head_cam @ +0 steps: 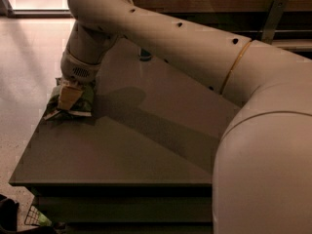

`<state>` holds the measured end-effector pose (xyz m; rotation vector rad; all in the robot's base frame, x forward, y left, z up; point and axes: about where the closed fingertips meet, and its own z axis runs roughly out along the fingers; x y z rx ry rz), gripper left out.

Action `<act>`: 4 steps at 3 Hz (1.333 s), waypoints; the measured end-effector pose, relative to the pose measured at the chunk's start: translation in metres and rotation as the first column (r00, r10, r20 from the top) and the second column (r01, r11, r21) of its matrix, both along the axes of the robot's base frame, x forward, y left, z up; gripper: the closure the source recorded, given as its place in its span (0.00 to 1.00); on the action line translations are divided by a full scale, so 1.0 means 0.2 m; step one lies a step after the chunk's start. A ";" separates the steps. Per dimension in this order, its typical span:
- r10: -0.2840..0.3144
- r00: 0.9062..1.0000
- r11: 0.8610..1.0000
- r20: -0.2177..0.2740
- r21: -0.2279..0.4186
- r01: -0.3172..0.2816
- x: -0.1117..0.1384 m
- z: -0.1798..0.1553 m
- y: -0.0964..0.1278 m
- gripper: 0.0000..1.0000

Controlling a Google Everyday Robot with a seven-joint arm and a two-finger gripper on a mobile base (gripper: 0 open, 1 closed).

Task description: Pick green jalapeno chip bag

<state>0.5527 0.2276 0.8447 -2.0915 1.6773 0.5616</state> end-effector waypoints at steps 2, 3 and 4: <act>0.144 0.978 0.964 0.151 0.201 -0.173 0.02 0.68 -0.15 1.00; 0.156 0.969 0.931 0.192 0.298 -0.209 0.06 0.82 -0.21 1.00; 0.141 0.964 0.895 0.224 0.387 -0.221 0.10 0.89 -0.28 1.00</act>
Offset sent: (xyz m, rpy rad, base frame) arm 0.0071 -0.0476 0.1946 0.3111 -0.2010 0.2153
